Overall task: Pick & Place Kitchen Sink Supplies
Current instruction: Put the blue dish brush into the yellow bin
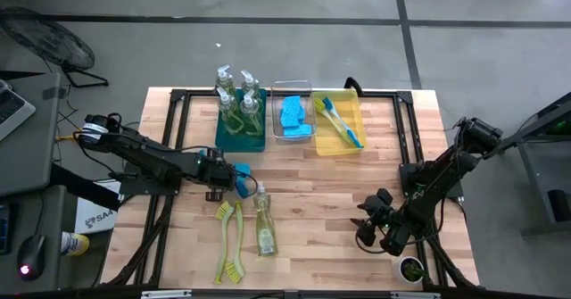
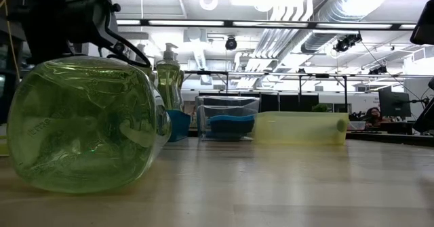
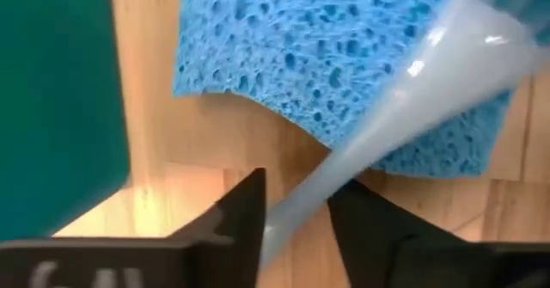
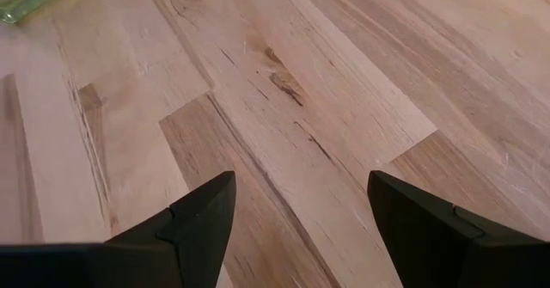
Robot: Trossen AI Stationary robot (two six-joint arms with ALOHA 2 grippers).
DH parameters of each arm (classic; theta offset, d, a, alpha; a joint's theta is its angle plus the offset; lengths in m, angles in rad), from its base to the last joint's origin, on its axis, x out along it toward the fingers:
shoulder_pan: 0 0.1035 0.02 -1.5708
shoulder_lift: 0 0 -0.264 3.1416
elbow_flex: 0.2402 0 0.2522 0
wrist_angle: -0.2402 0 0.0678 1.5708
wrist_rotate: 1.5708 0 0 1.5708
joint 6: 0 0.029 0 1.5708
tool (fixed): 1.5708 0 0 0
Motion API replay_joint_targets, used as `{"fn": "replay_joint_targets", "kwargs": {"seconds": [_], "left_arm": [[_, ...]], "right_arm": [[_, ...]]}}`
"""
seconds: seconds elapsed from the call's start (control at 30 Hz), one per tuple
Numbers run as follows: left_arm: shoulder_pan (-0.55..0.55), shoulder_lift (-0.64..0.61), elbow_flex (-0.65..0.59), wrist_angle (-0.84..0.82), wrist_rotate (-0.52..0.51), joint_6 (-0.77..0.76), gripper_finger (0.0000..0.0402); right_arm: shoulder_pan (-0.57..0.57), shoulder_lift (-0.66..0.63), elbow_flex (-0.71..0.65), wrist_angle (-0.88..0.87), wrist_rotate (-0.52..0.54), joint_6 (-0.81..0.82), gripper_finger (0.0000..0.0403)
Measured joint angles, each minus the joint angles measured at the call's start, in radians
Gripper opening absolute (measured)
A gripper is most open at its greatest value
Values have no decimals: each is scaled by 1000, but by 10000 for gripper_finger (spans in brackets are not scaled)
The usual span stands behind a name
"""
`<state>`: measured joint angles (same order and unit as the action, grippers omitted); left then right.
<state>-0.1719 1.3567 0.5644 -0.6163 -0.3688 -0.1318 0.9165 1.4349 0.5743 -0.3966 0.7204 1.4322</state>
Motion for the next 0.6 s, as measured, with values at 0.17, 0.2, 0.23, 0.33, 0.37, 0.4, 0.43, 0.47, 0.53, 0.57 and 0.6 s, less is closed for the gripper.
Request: {"fn": "replay_joint_targets", "kwargs": {"seconds": [0.17,0.2,0.23,0.33,0.37,0.4,0.43,0.47,0.53,0.57,0.6], "left_arm": [[5,6,0,19,-16,1,34],[5,2,-1,11,-14,-18,34],[2,2,-2,6,-18,-31,34],[2,4,9,1,-27,-50,34],[3,5,15,-3,-26,-56,34],[2,5,22,-5,-18,-58,34],[2,5,32,-10,-10,-61,34],[2,5,43,-19,-3,-64,34],[2,5,67,-48,13,-69,34],[2,5,79,-67,24,-72,34],[2,5,90,-82,33,-75,34]], "right_arm": [[0,0,0,7,2,0,259],[0,0,0,7,3,0,259],[0,0,0,7,3,0,259],[0,3,0,12,3,-1,259],[1,5,0,16,3,-1,259],[2,7,0,16,0,-1,259],[2,10,0,16,-4,0,259],[2,15,0,20,-6,0,259],[2,28,0,24,-20,0,259],[2,36,0,26,-23,2,259],[3,46,0,30,-23,4,259]]}}
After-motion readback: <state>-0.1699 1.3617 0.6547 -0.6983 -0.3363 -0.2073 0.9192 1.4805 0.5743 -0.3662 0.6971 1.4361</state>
